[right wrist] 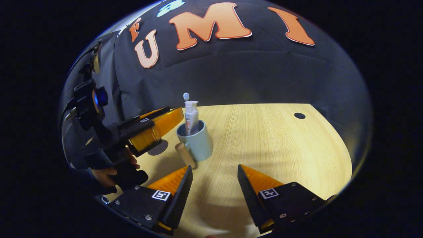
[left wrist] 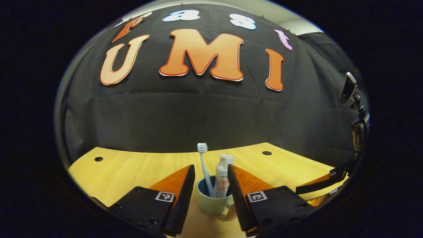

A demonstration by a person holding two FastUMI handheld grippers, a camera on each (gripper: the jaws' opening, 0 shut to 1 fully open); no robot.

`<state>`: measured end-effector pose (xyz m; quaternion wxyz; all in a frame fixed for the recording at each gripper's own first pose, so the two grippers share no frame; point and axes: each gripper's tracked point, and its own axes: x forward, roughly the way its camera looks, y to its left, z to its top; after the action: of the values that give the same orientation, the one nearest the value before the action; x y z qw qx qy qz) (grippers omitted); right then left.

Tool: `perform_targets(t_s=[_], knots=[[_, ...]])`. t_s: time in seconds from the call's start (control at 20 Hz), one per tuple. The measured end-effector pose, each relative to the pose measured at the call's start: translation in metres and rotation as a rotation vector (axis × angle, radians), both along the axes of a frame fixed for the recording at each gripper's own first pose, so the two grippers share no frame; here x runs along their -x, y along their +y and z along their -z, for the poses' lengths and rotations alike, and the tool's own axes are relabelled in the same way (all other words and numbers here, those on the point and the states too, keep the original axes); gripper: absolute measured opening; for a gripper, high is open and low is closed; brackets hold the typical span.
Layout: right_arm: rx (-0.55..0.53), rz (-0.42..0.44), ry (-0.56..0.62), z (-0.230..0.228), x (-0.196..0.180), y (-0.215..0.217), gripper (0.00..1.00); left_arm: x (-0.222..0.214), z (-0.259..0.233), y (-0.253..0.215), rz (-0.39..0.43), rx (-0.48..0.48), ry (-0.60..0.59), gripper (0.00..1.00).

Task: Put the toothbrush and toothpaste on the desktop into the cup, then pick up the cup and place it on the coaster on the desktop.

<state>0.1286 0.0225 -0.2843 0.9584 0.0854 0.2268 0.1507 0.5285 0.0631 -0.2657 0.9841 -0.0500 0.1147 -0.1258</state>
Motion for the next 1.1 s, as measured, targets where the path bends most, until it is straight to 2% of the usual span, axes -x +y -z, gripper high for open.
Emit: perform_targets(t_s=[0.1,0.15,0.2,0.3,0.6,0.8,1.1], knots=[[0.002,-0.002,-0.011,-0.007,-0.004,0.005,0.83,0.008,-0.013,0.013,-0.014,0.001,0.009,0.8],[-0.006,-0.006,-0.012,-0.01,-0.005,0.009,0.83,0.013,-0.019,0.021,-0.023,0.004,0.018,0.82],[-0.018,-0.012,-0.011,-0.015,-0.008,0.017,0.82,0.02,-0.029,0.033,-0.036,-0.001,0.026,0.9],[-0.026,-0.029,-0.002,-0.025,-0.014,0.035,0.83,0.033,-0.047,0.057,-0.06,-0.032,0.055,0.96],[0.042,-0.008,0.053,-0.049,-0.038,0.059,0.84,0.066,-0.099,0.108,-0.08,-0.076,0.114,0.97],[0.071,0.016,0.12,-0.038,-0.048,0.068,0.84,0.08,-0.118,0.139,-0.12,-0.107,0.138,0.99],[0.148,0.015,0.247,-0.021,-0.063,0.089,0.84,0.093,-0.164,0.188,-0.176,-0.129,0.079,0.98]])
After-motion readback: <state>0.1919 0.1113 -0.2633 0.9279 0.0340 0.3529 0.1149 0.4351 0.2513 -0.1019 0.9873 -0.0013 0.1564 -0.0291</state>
